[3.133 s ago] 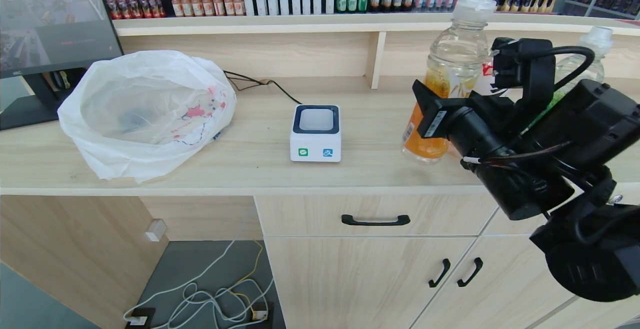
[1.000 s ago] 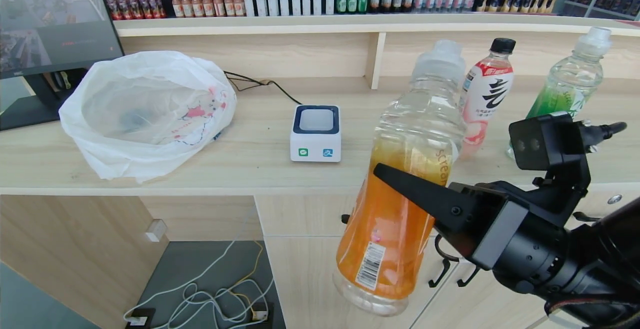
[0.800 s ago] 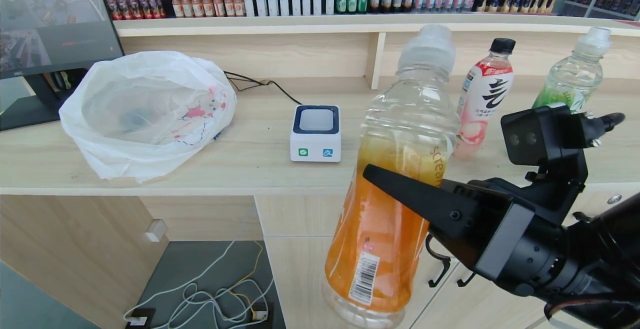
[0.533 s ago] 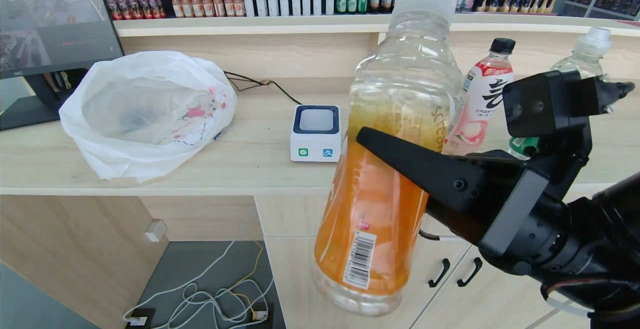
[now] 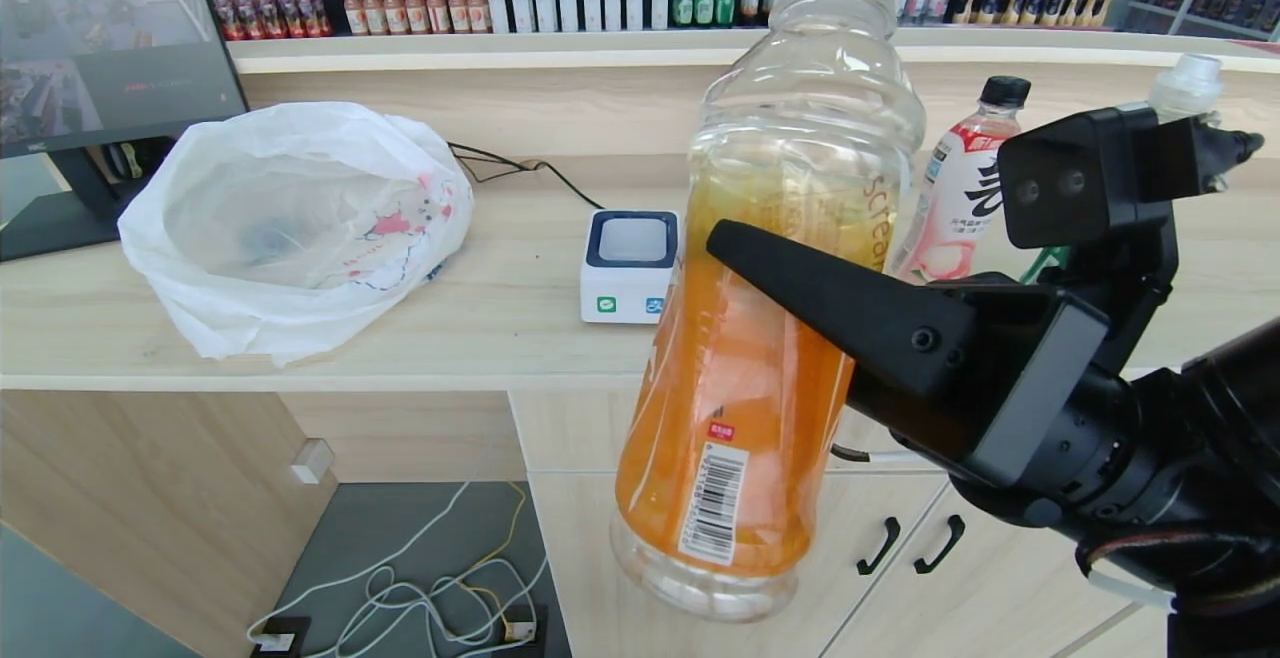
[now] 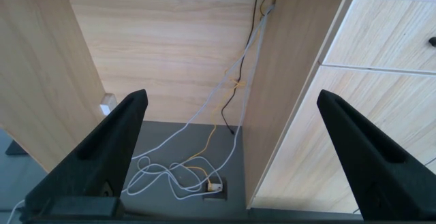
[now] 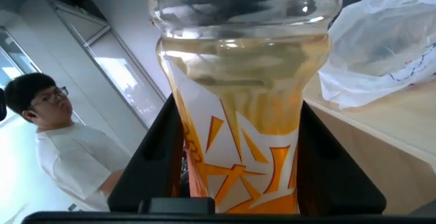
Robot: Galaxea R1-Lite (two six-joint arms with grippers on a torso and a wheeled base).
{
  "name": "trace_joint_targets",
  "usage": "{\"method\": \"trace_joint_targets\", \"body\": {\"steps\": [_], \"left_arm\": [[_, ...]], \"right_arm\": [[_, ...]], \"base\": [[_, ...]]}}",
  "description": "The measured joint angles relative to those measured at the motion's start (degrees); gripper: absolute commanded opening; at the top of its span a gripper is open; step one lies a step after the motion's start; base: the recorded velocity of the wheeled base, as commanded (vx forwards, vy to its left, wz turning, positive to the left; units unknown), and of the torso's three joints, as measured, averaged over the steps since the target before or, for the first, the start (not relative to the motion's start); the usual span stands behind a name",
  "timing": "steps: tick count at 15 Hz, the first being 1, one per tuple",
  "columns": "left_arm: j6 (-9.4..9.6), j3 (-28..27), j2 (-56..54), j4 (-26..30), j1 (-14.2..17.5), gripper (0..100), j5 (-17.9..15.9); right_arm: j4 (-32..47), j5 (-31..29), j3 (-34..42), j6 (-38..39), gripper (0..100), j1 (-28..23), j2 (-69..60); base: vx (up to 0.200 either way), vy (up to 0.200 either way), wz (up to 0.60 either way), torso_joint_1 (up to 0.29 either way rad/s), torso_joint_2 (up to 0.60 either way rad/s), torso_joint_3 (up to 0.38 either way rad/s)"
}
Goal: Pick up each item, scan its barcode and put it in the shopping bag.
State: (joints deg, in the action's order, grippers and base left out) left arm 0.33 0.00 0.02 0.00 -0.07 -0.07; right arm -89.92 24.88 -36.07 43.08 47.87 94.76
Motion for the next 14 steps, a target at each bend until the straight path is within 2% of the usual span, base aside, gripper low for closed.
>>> {"method": "trace_joint_targets", "body": {"steps": [11, 14], "left_arm": [[0.00, 0.0, 0.0, 0.0, 0.0, 100, 0.0], [0.00, 0.0, 0.0, 0.0, 0.0, 100, 0.0]], "right_arm": [[0.0, -0.3, 0.1, -0.5, 0, 0.0, 0.0], [0.0, -0.7, 2.1, -2.8, 0, -0.3, -0.4]], "base": [[0.000, 0.000, 0.00, 0.000, 0.00, 0.000], [0.000, 0.000, 0.00, 0.000, 0.00, 0.000]]}}
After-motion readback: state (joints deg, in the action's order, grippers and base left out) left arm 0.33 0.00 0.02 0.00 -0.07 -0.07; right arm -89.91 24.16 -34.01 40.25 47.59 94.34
